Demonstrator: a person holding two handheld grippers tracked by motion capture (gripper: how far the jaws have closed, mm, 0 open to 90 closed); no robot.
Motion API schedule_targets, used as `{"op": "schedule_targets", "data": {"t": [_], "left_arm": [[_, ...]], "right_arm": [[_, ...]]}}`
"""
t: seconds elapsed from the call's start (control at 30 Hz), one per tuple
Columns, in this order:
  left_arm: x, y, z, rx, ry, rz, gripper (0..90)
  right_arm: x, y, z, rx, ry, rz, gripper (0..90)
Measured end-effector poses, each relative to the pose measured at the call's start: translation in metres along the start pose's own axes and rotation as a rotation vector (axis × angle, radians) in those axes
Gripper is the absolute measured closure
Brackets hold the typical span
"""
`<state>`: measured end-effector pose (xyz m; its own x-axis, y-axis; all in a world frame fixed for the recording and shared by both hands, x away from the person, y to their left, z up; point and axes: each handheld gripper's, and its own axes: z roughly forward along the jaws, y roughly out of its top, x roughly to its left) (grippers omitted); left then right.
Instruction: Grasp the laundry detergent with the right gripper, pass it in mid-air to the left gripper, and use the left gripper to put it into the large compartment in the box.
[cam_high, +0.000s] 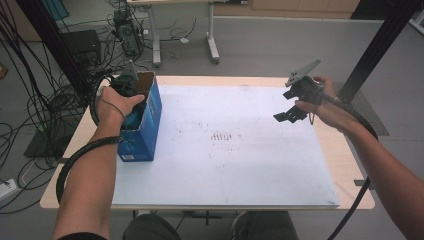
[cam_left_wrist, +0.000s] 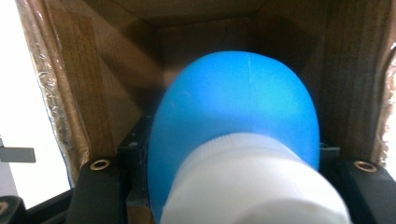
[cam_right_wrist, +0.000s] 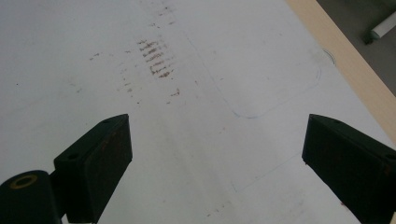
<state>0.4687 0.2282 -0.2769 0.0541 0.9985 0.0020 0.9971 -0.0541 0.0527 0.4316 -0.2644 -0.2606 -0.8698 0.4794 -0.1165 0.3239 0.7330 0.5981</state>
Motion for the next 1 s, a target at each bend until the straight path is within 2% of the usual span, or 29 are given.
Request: {"op": "schedule_targets", "data": {"t": [0.8,1.0], "left_arm": [[-0.0011,-0.0001,0.0001,0.004,0.0,0.005,36.7],[-0.0012,-0.001,-0.0056,-0.01,0.004,0.014,33.6]], "right_arm": [[-0.0001,-0.001,-0.0001,-0.003,0.001,0.0,8.4],[0.0002,0.0003,-0.0001,-0.005,0.001,-0.002,8.4]]}}
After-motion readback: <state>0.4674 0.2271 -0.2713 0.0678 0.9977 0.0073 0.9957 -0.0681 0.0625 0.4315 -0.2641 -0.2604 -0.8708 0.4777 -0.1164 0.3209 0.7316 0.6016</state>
